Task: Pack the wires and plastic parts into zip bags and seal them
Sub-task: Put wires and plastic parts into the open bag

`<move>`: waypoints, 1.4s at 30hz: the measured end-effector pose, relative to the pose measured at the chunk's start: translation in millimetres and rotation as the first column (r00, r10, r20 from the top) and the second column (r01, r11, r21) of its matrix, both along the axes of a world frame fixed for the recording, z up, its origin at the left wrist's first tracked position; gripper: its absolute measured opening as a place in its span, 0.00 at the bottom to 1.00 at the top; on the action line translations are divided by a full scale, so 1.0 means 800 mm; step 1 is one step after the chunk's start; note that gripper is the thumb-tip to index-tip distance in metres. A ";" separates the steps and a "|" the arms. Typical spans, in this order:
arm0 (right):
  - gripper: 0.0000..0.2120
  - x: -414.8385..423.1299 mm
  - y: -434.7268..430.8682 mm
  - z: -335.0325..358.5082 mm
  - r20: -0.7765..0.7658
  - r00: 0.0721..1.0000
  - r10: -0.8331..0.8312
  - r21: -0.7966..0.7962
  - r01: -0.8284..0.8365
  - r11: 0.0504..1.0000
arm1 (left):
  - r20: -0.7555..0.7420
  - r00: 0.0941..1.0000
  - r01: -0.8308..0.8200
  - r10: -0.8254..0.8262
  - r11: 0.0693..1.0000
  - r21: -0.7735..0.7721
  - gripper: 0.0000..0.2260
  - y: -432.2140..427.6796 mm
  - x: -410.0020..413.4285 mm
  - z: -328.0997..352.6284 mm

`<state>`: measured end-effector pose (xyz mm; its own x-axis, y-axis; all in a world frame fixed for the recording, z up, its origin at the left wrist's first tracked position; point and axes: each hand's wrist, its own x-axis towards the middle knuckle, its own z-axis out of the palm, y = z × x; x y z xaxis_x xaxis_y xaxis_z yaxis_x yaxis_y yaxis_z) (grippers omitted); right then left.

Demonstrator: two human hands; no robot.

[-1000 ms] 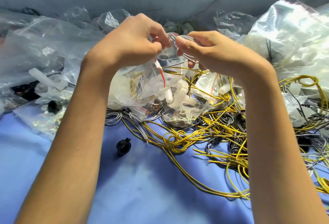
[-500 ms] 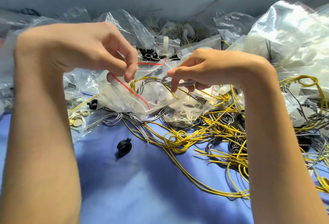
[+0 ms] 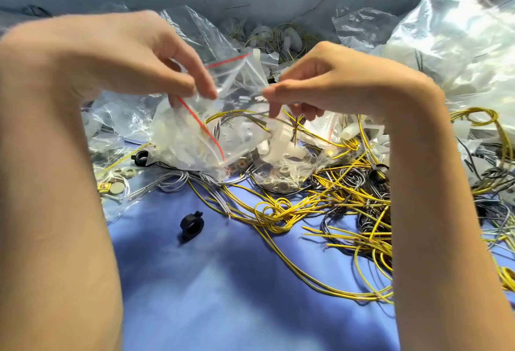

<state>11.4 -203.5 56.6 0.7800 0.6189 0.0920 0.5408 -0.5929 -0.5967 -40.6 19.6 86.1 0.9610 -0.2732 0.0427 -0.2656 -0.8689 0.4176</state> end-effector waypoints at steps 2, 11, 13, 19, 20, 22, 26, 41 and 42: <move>0.14 0.001 -0.006 0.002 0.058 0.998 -0.031 0.068 0.027 0.997 | 0.146 0.979 -0.140 0.142 0.990 -0.024 0.04 0.011 0.013 -0.006; 0.14 0.002 -0.028 0.006 0.016 0.998 -0.057 0.070 0.056 0.996 | 0.323 0.815 -0.447 0.482 0.876 -0.179 0.06 0.015 0.049 -0.026; 0.14 0.005 -0.027 0.003 0.030 0.995 -0.097 0.011 0.097 0.995 | 0.323 0.816 -0.448 0.480 0.877 -0.173 0.05 0.016 0.050 -0.027; 0.13 0.010 -0.034 0.000 -0.014 0.987 -0.158 -0.086 0.156 0.984 | 0.306 0.828 -0.455 0.470 0.882 -0.125 0.06 0.014 0.048 -0.028; 0.13 0.010 -0.035 -0.001 -0.053 0.987 -0.149 -0.104 0.143 0.984 | 0.325 0.806 -0.477 0.495 0.868 -0.139 0.08 0.014 0.048 -0.029; 0.13 0.009 -0.035 -0.004 -0.135 0.981 -0.140 -0.131 0.122 0.984 | 0.363 0.752 -0.524 0.550 0.833 -0.176 0.12 0.014 0.046 -0.028; 0.13 0.012 -0.033 -0.010 -0.201 0.969 -0.144 -0.166 0.111 0.980 | 0.378 0.701 -0.563 0.605 0.795 -0.227 0.15 0.014 0.042 -0.028; 0.20 0.014 -0.042 -0.010 -0.312 0.934 -0.174 -0.121 0.143 0.982 | 0.377 0.849 -0.331 0.370 0.929 -0.166 0.09 -0.035 0.048 -0.026; 0.17 0.016 -0.047 -0.012 -0.332 0.921 -0.204 -0.135 0.168 0.977 | 0.399 0.860 -0.288 0.319 0.948 -0.138 0.09 -0.044 0.050 -0.027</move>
<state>24.2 -240.9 47.2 0.8545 0.4517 -0.2566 0.1888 -0.7302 -0.6566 -0.8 -15.7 64.3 0.8868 0.0475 0.4597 -0.1548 -0.9068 0.3922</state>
